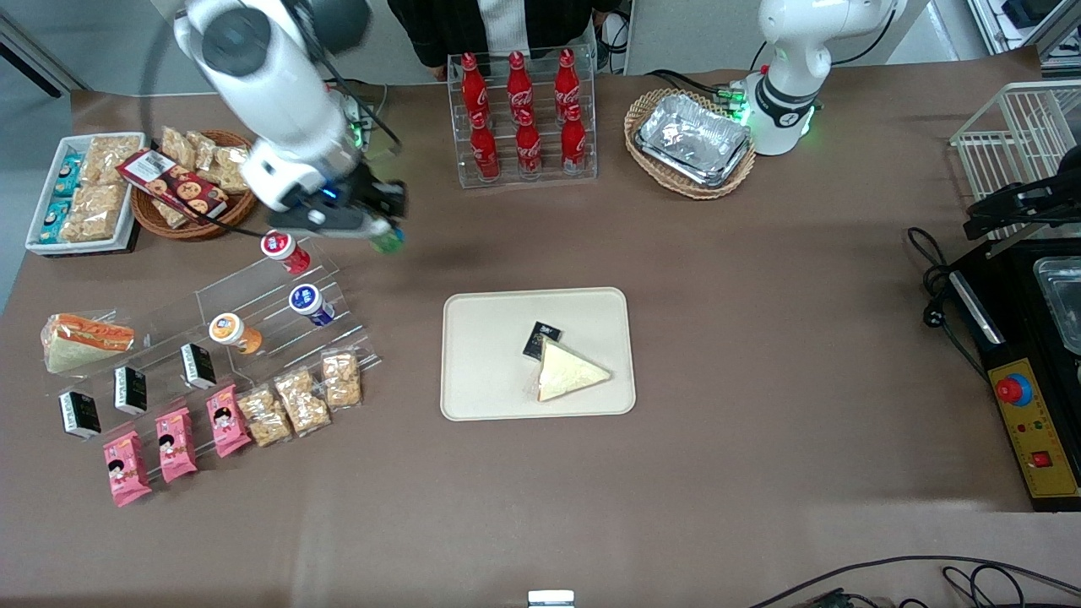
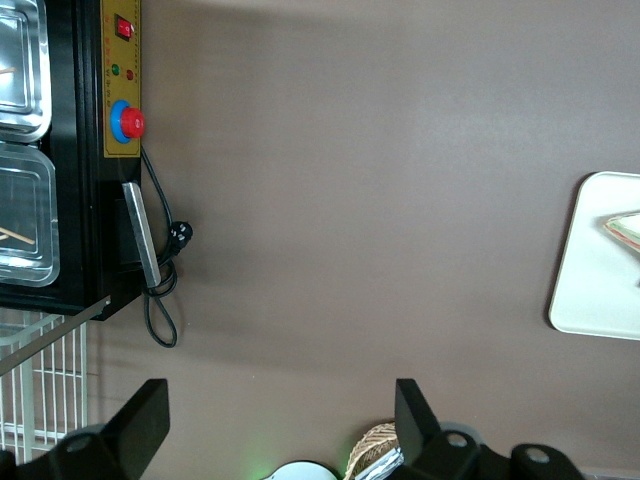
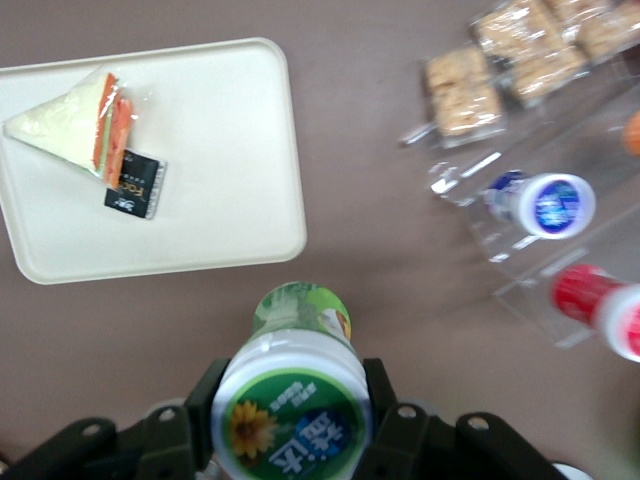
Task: Place green gum on tray
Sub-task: 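Carry the green cup over the cream tray's rim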
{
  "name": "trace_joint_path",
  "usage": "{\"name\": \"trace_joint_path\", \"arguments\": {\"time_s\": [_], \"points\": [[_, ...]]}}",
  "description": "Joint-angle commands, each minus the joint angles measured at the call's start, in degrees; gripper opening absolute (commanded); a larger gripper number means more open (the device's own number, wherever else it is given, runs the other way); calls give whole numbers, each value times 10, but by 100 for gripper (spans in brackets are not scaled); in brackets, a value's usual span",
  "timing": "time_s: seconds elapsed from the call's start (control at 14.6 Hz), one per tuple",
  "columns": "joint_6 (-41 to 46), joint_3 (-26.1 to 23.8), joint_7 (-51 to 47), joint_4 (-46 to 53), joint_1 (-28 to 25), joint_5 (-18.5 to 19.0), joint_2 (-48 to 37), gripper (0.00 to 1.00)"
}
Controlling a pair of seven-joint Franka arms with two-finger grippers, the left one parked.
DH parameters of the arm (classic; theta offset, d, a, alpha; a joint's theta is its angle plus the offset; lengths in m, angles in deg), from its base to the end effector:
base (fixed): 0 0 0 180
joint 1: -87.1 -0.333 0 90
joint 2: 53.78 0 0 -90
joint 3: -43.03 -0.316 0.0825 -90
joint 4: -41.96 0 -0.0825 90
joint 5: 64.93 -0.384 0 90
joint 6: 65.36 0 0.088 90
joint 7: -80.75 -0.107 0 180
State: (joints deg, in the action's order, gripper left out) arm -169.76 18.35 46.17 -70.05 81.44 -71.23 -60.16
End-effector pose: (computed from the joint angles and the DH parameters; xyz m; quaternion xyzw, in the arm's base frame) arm 0.4463 0.2801 0.5179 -0.9980 0.0530 0.0290 0.0169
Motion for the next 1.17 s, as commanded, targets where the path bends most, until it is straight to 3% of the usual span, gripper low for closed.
{"name": "trace_joint_path", "arguments": {"time_s": [0.0, 0.27, 0.55, 1.1], "points": [[-131, -25, -40, -51, -7, -2, 71, 20], [-256, -24, -91, -86, -46, 36, 159, 20], [-339, -24, -196, -87, -66, 149, 248, 20], [-408, -17, -208, -84, -66, 158, 323, 24]]}}
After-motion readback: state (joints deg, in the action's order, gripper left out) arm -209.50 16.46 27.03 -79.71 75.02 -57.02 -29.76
